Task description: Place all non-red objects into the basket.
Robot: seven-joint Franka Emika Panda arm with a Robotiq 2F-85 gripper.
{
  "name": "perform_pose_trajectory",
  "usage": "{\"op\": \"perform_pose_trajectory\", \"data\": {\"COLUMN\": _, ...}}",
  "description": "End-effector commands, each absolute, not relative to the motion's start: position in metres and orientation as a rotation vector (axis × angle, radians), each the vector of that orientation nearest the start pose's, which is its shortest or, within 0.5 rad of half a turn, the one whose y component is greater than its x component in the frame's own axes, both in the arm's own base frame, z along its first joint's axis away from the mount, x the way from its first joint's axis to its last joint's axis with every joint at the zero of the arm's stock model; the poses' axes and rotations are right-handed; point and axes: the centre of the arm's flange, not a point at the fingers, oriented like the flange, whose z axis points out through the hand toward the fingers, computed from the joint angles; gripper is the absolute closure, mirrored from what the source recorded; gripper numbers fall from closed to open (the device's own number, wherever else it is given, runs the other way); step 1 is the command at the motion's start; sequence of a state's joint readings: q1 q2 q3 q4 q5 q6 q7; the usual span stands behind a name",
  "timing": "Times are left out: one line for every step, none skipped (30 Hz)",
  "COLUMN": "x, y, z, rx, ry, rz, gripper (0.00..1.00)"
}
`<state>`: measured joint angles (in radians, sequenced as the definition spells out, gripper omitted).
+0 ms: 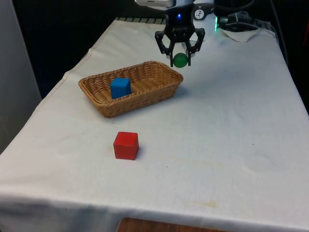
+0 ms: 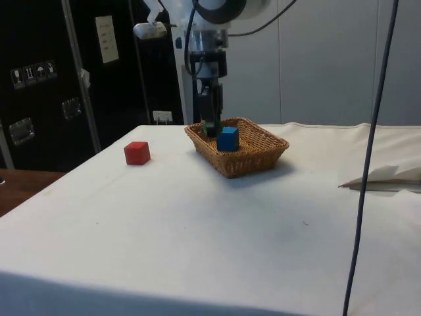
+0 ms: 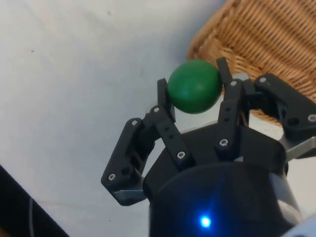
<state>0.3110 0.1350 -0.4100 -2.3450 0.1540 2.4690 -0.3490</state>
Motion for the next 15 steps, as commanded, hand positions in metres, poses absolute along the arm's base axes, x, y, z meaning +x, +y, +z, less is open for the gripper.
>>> {"op": "perform_pose_trajectory", "data": {"x": 0.509, "y": -0.056, "z": 0.280, "rx": -3.091, "ry": -0.206, "rz": -0.020, "gripper": 1.00}}
{"op": "perform_pose_trajectory", "data": {"x": 0.509, "y": -0.059, "z": 0.280, "rx": -3.092, "ry": -0.205, "rz": -0.019, "gripper": 1.00}}
{"op": "perform_pose_trajectory", "data": {"x": 0.508, "y": -0.063, "z": 0.280, "rx": -3.093, "ry": -0.203, "rz": -0.020, "gripper": 1.00}}
{"op": "perform_pose_trajectory", "data": {"x": 0.509, "y": -0.059, "z": 0.280, "rx": -3.096, "ry": -0.205, "rz": -0.018, "gripper": 1.00}}
{"op": "perform_pose_trajectory", "data": {"x": 0.507, "y": -0.066, "z": 0.279, "rx": -3.094, "ry": -0.202, "rz": -0.018, "gripper": 1.00}}
{"op": "perform_pose_trajectory", "data": {"x": 0.506, "y": -0.071, "z": 0.278, "rx": -3.095, "ry": -0.200, "rz": -0.016, "gripper": 1.00}}
{"op": "perform_pose_trajectory", "data": {"x": 0.505, "y": -0.074, "z": 0.276, "rx": -3.095, "ry": -0.198, "rz": -0.016, "gripper": 1.00}}
{"op": "perform_pose_trajectory", "data": {"x": 0.504, "y": -0.076, "z": 0.275, "rx": -3.094, "ry": -0.197, "rz": -0.013, "gripper": 1.00}}
{"op": "perform_pose_trajectory", "data": {"x": 0.503, "y": -0.078, "z": 0.274, "rx": -3.095, "ry": -0.198, "rz": -0.012, "gripper": 1.00}}
{"op": "perform_pose_trajectory", "data": {"x": 0.502, "y": -0.081, "z": 0.272, "rx": -3.094, "ry": -0.196, "rz": -0.013, "gripper": 1.00}}
{"op": "perform_pose_trajectory", "data": {"x": 0.501, "y": -0.084, "z": 0.270, "rx": -3.093, "ry": -0.194, "rz": -0.012, "gripper": 1.00}}
{"op": "perform_pose_trajectory", "data": {"x": 0.501, "y": -0.085, "z": 0.269, "rx": -3.092, "ry": -0.194, "rz": -0.014, "gripper": 1.00}}
{"op": "perform_pose_trajectory", "data": {"x": 0.500, "y": -0.088, "z": 0.267, "rx": -3.091, "ry": -0.191, "rz": -0.012, "gripper": 1.00}}
{"op": "perform_pose_trajectory", "data": {"x": 0.500, "y": -0.087, "z": 0.268, "rx": -3.098, "ry": -0.191, "rz": 0.002, "gripper": 1.00}}
{"op": "perform_pose_trajectory", "data": {"x": 0.498, "y": -0.091, "z": 0.264, "rx": -3.090, "ry": -0.191, "rz": -0.012, "gripper": 1.00}}
